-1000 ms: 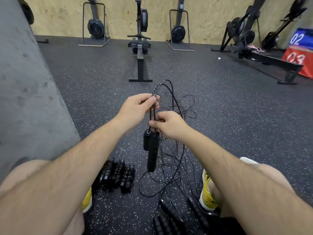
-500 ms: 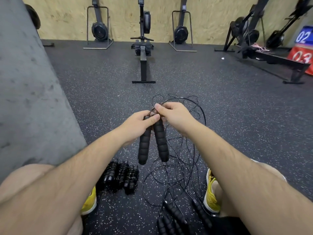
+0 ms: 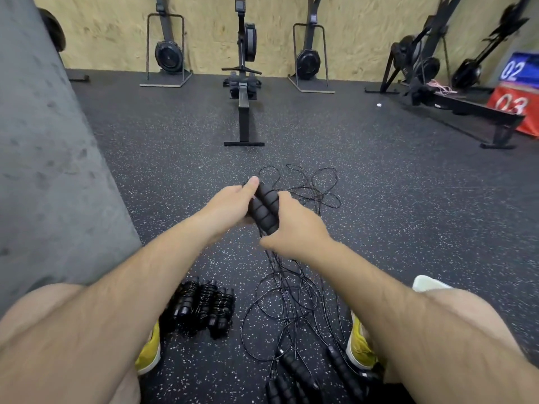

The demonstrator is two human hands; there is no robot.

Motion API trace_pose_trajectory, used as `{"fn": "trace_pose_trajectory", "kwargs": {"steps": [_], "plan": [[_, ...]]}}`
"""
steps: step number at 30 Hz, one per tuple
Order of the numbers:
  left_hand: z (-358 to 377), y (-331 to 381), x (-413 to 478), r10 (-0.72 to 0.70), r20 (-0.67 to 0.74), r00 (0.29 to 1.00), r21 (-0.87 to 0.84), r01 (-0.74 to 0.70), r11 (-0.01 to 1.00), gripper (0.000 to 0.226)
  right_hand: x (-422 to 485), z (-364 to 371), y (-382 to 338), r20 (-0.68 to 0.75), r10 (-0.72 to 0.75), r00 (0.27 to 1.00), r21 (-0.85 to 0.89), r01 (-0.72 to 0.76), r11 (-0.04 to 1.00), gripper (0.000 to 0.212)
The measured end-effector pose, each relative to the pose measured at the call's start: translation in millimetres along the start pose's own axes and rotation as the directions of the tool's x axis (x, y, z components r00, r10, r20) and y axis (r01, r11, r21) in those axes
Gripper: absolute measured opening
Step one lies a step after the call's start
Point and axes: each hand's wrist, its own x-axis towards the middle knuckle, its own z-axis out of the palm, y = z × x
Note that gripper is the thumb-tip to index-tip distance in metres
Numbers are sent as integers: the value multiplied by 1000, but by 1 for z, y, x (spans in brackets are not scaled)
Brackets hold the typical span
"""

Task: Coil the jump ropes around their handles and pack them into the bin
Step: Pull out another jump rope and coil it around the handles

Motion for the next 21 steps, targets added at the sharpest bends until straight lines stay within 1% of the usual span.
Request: {"fn": "trace_pose_trajectory", "kwargs": {"steps": [1, 2, 3, 4, 5, 6, 7, 8, 9, 10, 11, 13, 14, 15, 16, 17, 18, 19, 20, 21], "plan": [[-8, 1, -5, 17, -66, 998, 273, 2, 962, 67, 3, -6, 4, -4, -25, 1000, -43, 25, 999, 55], [-17, 1, -9, 83, -152, 985, 536, 12, 844, 71, 4, -12, 7, 11, -45, 999, -82, 46, 996, 51], [-26, 0, -12, 212, -196, 957, 714, -9, 700, 68, 5, -17, 10, 35, -72, 997, -119, 76, 990, 48], [-32, -2, -14, 350, -162, 922, 794, -89, 602, 61, 5, -21, 13, 64, -94, 994, -150, 103, 983, 46], [-37, -5, -17, 462, -56, 885, 814, -227, 535, 55, 5, -25, 15, 84, -116, 990, -171, 129, 977, 46], [-39, -7, -18, 532, 97, 841, 805, -381, 455, 59, 6, -27, 16, 100, -133, 986, -181, 150, 972, 45], [-38, -9, -20, 565, 248, 787, 785, -505, 359, 74, 5, -28, 17, 113, -160, 981, -188, 179, 966, 45], [-34, -13, -18, 567, 353, 745, 776, -571, 268, 89, 5, -29, 15, 134, -186, 973, -190, 210, 959, 46], [-29, -15, -17, 559, 410, 720, 776, -598, 202, 98, 4, -27, 13, 161, -213, 964, -185, 242, 953, 47], [-23, -16, -16, 551, 436, 712, 781, -603, 161, 98, 3, -26, 10, 191, -241, 952, -170, 274, 947, 48], [-20, -18, -12, 555, 444, 703, 787, -602, 133, 90, 1, -24, 6, 210, -266, 941, -151, 300, 942, 48], [-15, -14, -9, 569, 434, 699, 804, -585, 105, 61, -1, -23, 1, 209, -276, 938, -112, 304, 946, 47], [-16, -10, -7, 570, 420, 706, 808, -577, 121, 53, -1, -24, 0, 181, -277, 944, -89, 297, 951, 47], [-19, -7, -5, 570, 408, 713, 806, -574, 140, 49, 1, -24, 4, 136, -275, 952, -49, 284, 958, 50], [-22, -4, -4, 572, 390, 722, 811, -563, 157, 48, 3, -25, 9, 85, -253, 964, 41, 250, 967, 63], [-25, -1, -3, 570, 353, 742, 828, -532, 179, 47, 5, -25, 15, 40, -199, 979, 203, 187, 961, 87], [-29, 0, -2, 559, 293, 775, 848, -481, 223, 46, 7, -25, 21, 10, -123, 992, 401, 108, 910, 112], [-33, 0, -1, 549, 223, 806, 854, -433, 289, 45, 9, -20, 29, -7, -41, 999, 567, 38, 823, 129], [-36, 1, -1, 543, 162, 824, 843, -402, 358, 45, 12, -15, 34, 9, 36, 999, 672, -33, 740, 136], [-38, 2, -2, 547, 119, 829, 821, -392, 415, 48, 13, -7, 37, 59, 89, 994, 715, -105, 691, 135]]}}
